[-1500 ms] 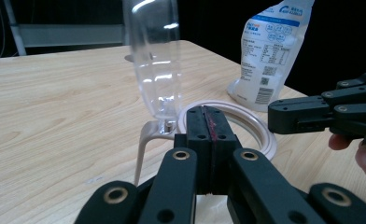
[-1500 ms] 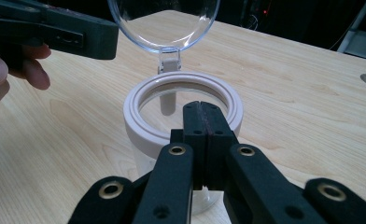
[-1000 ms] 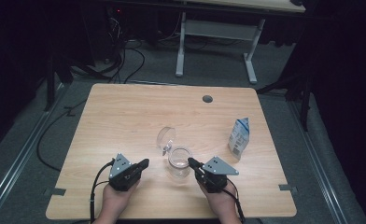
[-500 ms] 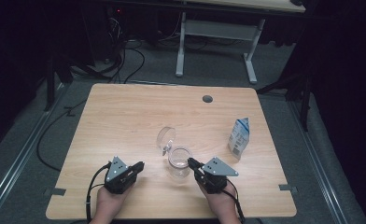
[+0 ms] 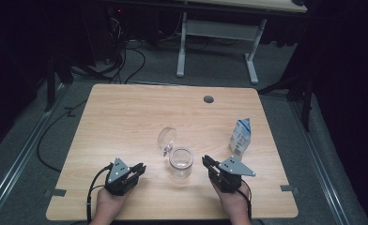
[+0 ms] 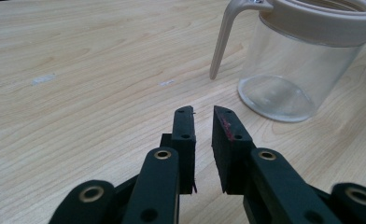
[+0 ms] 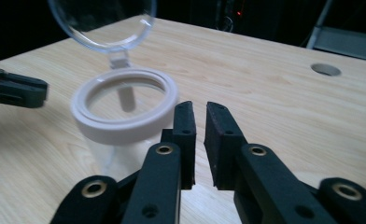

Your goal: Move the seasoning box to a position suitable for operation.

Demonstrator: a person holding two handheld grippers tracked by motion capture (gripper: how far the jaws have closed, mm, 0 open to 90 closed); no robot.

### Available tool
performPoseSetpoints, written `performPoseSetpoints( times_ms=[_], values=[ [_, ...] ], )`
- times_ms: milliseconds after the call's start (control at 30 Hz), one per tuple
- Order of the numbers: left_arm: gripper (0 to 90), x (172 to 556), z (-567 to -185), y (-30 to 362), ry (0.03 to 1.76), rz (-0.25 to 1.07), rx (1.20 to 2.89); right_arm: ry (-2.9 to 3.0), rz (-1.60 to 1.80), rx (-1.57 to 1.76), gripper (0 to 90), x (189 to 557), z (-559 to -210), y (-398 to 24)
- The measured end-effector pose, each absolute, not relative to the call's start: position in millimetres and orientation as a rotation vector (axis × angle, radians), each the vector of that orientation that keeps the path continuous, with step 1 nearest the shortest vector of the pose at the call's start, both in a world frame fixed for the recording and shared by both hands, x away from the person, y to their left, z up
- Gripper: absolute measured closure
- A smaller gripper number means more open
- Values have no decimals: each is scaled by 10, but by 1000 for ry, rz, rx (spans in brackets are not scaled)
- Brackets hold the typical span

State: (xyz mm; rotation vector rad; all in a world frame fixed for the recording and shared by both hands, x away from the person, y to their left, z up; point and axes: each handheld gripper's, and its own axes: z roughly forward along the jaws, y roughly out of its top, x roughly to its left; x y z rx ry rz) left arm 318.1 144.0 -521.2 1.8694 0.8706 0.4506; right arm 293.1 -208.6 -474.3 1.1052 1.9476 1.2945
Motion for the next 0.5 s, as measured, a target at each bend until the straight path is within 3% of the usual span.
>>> performPoseSetpoints(
  times_ms=[500],
  values=[
    [721,3202,-5192,1529,886,437,1838,1867,1168,1253,697,2954,-4891,-2589]
  ],
)
